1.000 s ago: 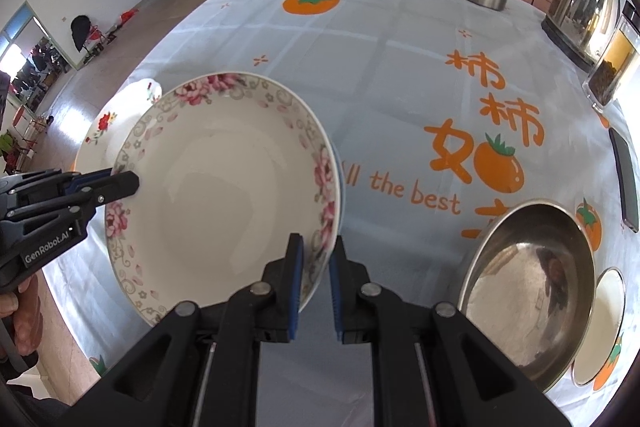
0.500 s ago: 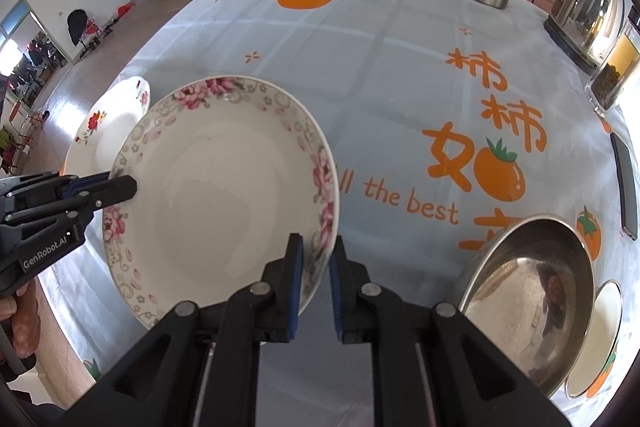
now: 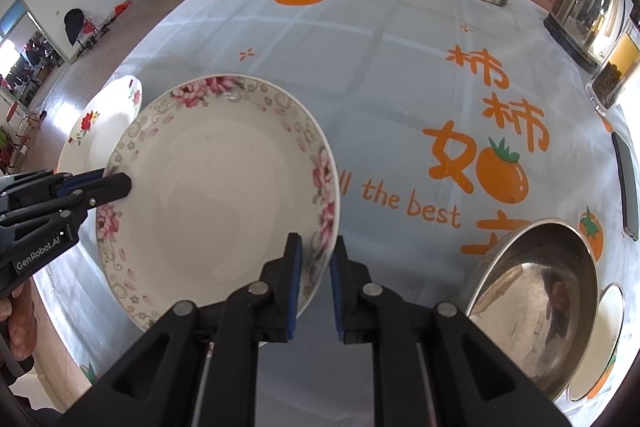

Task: Organize plates and bowls
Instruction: 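Lower the pink-rimmed plate onto the blue-patterned plate and open both grippers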

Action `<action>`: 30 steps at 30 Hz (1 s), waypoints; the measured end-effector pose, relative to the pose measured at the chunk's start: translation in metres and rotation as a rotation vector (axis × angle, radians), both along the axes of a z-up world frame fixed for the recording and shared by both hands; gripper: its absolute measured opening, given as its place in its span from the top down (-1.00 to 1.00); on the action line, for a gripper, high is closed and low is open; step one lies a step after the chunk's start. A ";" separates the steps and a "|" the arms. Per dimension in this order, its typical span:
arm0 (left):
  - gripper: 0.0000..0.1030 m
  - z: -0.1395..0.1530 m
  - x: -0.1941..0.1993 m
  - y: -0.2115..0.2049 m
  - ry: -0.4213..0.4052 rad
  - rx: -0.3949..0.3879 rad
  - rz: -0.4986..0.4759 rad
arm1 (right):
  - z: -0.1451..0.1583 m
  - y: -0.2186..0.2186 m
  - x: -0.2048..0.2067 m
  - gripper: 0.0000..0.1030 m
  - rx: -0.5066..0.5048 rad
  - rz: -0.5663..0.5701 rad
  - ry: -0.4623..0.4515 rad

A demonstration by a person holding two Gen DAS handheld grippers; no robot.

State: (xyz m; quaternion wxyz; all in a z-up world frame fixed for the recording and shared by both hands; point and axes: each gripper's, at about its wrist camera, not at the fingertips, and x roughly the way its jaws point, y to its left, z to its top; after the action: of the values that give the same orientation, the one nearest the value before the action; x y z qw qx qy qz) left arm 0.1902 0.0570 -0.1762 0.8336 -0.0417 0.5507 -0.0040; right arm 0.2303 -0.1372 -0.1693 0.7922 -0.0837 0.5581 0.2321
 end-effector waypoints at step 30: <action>0.75 0.001 -0.006 -0.001 -0.005 0.036 0.007 | -0.002 0.006 -0.001 0.72 -0.046 0.020 -0.023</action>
State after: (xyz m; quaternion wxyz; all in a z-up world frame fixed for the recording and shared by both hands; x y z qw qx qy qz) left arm 0.1841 0.0557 -0.1749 0.8356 -0.0286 0.5485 0.0090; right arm 0.2289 -0.1310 -0.1715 0.7942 -0.1098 0.5533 0.2261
